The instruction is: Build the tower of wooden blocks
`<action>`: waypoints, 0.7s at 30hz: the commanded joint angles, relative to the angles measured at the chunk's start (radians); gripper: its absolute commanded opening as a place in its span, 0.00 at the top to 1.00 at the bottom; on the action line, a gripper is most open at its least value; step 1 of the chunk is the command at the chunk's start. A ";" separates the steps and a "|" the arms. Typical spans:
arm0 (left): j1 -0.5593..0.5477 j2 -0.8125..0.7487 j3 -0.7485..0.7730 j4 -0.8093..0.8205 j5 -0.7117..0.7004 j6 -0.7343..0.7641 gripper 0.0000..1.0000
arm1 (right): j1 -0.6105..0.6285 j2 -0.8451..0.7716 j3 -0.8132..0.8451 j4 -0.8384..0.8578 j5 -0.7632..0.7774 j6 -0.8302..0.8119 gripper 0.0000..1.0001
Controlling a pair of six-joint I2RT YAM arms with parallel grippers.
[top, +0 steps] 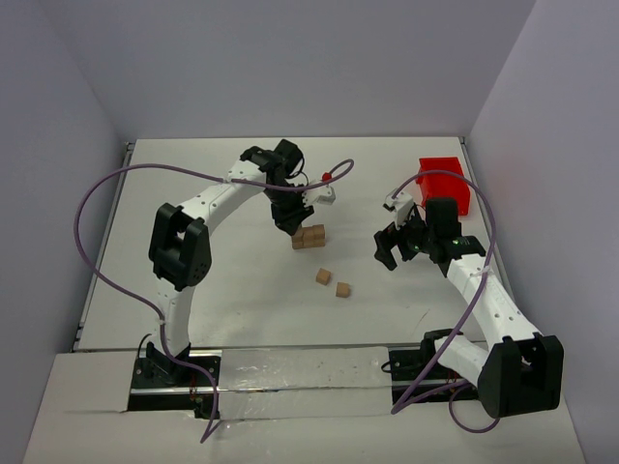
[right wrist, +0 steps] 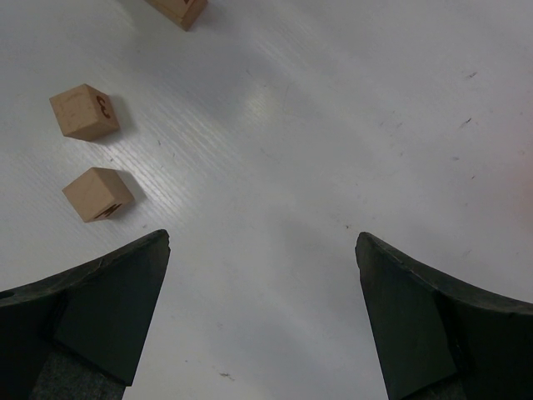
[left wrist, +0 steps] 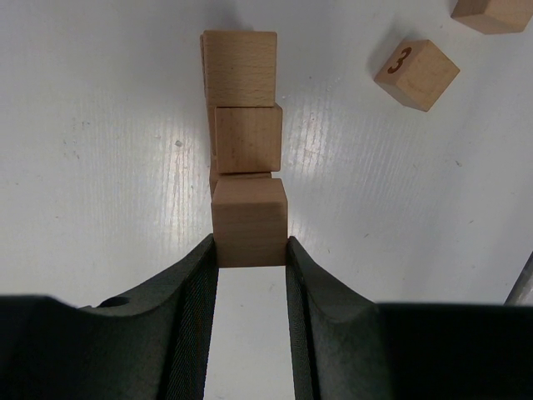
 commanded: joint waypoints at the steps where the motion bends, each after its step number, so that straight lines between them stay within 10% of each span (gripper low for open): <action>1: 0.006 0.004 0.046 0.015 0.004 -0.005 0.60 | 0.000 0.003 0.030 0.030 -0.017 0.002 0.00; 21: 0.007 0.014 0.054 0.017 -0.001 -0.005 0.36 | 0.003 0.008 0.031 0.026 -0.018 -0.001 0.00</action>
